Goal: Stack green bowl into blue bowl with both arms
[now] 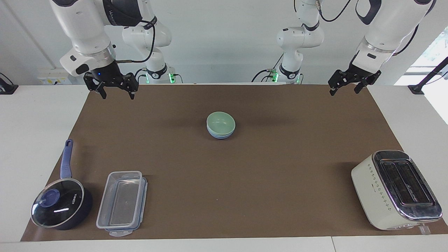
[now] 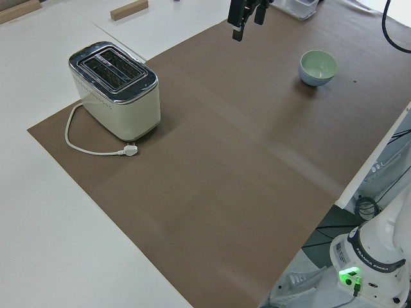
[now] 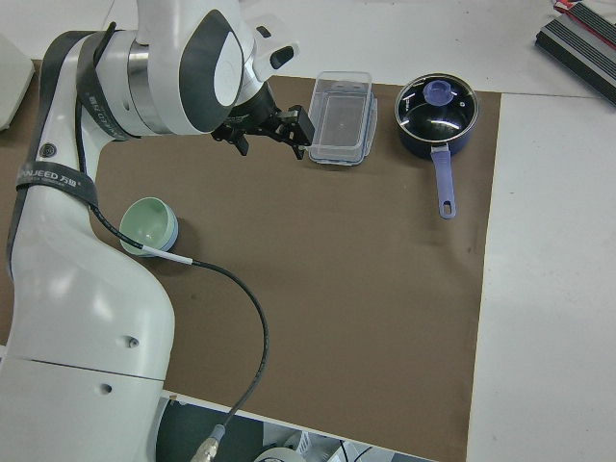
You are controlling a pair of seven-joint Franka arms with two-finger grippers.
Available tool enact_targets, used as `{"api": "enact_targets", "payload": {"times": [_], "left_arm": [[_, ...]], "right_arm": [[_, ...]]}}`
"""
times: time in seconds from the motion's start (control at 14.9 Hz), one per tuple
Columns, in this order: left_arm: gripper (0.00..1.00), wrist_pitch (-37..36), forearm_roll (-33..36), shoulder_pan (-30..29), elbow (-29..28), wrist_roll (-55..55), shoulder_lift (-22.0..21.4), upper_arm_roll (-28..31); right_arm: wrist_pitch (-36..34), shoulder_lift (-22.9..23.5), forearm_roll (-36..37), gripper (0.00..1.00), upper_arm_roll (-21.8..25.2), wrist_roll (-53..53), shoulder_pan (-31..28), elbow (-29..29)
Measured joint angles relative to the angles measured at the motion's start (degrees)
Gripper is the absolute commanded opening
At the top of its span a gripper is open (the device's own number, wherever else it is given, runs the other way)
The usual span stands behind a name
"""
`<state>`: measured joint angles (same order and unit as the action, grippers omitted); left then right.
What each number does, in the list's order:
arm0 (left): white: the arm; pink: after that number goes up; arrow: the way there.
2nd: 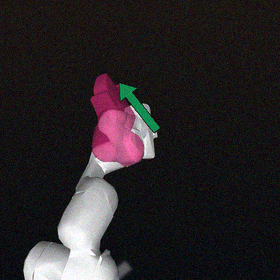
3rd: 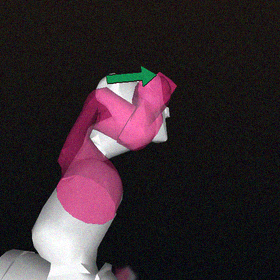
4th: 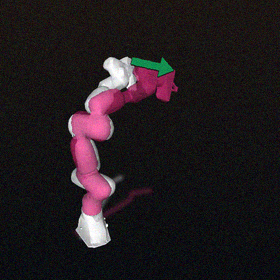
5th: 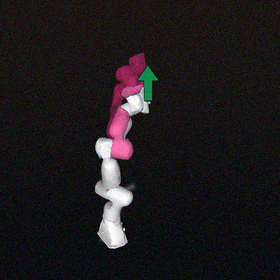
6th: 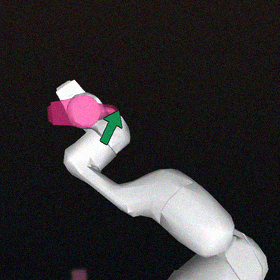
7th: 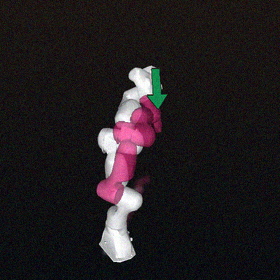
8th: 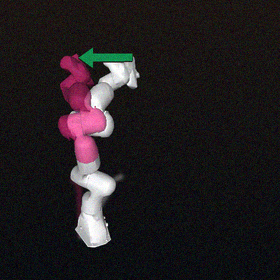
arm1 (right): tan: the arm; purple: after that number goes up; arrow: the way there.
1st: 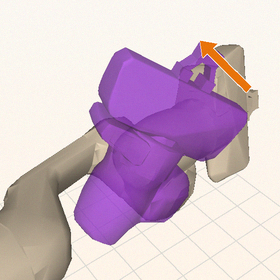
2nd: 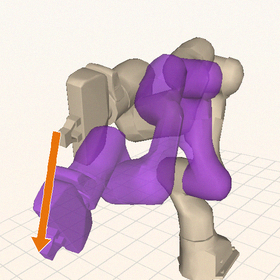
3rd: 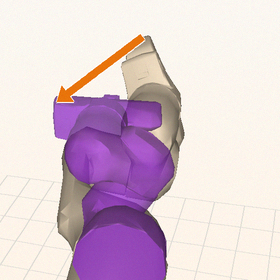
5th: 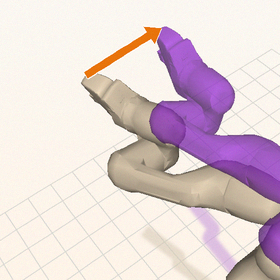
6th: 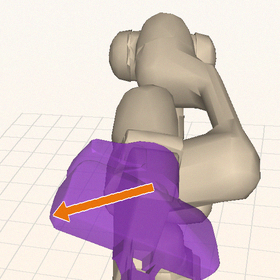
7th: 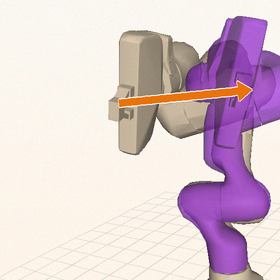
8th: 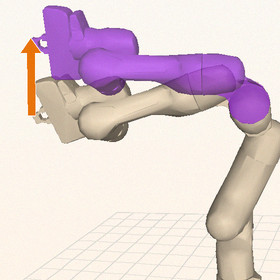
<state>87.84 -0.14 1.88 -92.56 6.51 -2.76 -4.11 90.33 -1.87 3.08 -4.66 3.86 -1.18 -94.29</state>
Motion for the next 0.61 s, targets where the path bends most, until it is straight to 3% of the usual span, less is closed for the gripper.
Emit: {"api": "enact_targets", "payload": {"times": [0.61], "left_arm": [[1.0, 0.0, 0.0, 0.0, 0.0, 0.0, 0.0, 0.0]], "right_arm": [[1.6, 0.1, -0.4, 1.0, 0.2, 0.1, -0.5, 0.2]]}}
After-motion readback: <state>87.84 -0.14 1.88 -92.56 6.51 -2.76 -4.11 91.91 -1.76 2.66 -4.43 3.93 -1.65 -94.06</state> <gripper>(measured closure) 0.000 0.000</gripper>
